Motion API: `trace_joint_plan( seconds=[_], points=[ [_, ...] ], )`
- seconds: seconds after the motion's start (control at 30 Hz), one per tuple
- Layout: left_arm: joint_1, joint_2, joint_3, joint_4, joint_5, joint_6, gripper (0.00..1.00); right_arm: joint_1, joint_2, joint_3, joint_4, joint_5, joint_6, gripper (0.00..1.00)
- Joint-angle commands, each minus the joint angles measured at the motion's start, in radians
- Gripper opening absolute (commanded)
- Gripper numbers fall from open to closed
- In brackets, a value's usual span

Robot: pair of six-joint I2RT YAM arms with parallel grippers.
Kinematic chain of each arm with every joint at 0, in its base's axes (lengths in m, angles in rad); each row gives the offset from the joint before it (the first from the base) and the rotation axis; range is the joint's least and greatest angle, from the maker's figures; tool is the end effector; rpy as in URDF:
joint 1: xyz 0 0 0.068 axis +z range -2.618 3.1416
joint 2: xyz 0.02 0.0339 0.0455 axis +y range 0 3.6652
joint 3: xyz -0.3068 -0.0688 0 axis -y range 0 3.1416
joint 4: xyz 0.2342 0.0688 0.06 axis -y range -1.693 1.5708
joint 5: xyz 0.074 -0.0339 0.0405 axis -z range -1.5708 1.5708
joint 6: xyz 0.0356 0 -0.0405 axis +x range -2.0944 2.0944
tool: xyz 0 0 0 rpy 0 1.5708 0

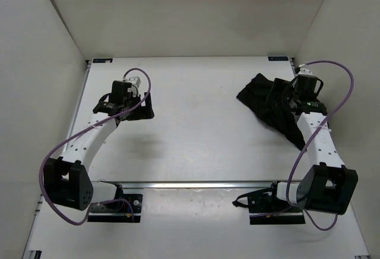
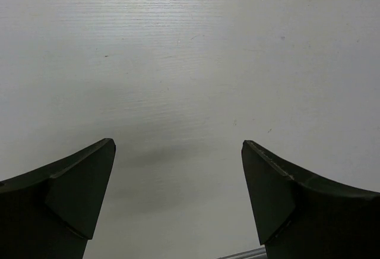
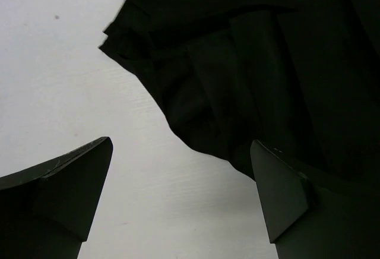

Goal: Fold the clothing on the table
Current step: Grab the skirt from the pile

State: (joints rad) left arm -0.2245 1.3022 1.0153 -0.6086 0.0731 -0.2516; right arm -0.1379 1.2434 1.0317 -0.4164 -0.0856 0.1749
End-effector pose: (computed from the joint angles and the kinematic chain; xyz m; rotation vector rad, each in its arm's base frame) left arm 0.2418 -0.0579 0.3151 -0.0018 2.4863 -0.2942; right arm 0.2495 -0.0316 0.3491 0.2950 2.1787 0.1148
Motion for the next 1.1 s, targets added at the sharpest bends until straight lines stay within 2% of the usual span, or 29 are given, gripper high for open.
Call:
trace_joint_plan(
  seconds=[0.0, 0.13, 0.23, 0.33, 0.53, 0.7, 0.83, 0.87, 0.93, 0.97, 1.03, 1.07],
  points=[
    [-0.013, -0.044, 0.009, 0.024, 0.005, 0.002, 0.99, -0.003, -0.004, 0.013, -0.035, 0.064, -0.040, 0.99],
    [-0.015, -0.049, 0.012, 0.015, 0.005, -0.002, 0.98, -0.002, 0.007, 0.027, -0.059, 0.086, -0.046, 0.99],
    [-0.030, -0.040, 0.031, 0.003, -0.007, 0.009, 0.98, 0.008, 0.028, 0.059, -0.082, 0.199, -0.067, 1.00],
    [-0.058, -0.020, 0.051, -0.017, -0.045, 0.034, 0.98, -0.054, 0.068, 0.088, -0.122, 0.208, -0.087, 0.99],
    [-0.035, -0.029, -0.003, 0.017, 0.037, 0.023, 0.99, -0.147, 0.178, 0.059, -0.134, 0.198, -0.124, 0.99],
    [-0.030, -0.011, -0.006, 0.021, 0.070, 0.020, 0.98, -0.094, 0.241, -0.028, -0.076, 0.285, -0.127, 1.00],
    [-0.010, -0.006, -0.018, 0.023, 0.082, 0.015, 0.99, -0.092, 0.321, -0.022, -0.081, 0.331, -0.150, 0.97],
    [-0.018, 0.002, -0.021, 0.023, 0.082, 0.015, 0.98, -0.085, 0.324, -0.016, -0.073, 0.343, -0.158, 0.93],
    [-0.010, 0.006, -0.018, 0.023, 0.093, 0.015, 0.99, -0.092, 0.353, -0.018, -0.061, 0.354, -0.164, 0.72],
    [-0.010, 0.009, -0.020, 0.018, 0.088, 0.018, 0.99, -0.092, 0.373, -0.009, -0.053, 0.350, -0.169, 0.65],
    [-0.004, 0.015, -0.018, 0.012, 0.091, 0.012, 0.98, -0.082, 0.387, 0.004, -0.055, 0.351, -0.161, 0.33],
    [-0.009, 0.019, -0.015, 0.013, 0.091, 0.012, 0.99, -0.074, 0.393, 0.013, -0.056, 0.356, -0.161, 0.26]
  ],
)
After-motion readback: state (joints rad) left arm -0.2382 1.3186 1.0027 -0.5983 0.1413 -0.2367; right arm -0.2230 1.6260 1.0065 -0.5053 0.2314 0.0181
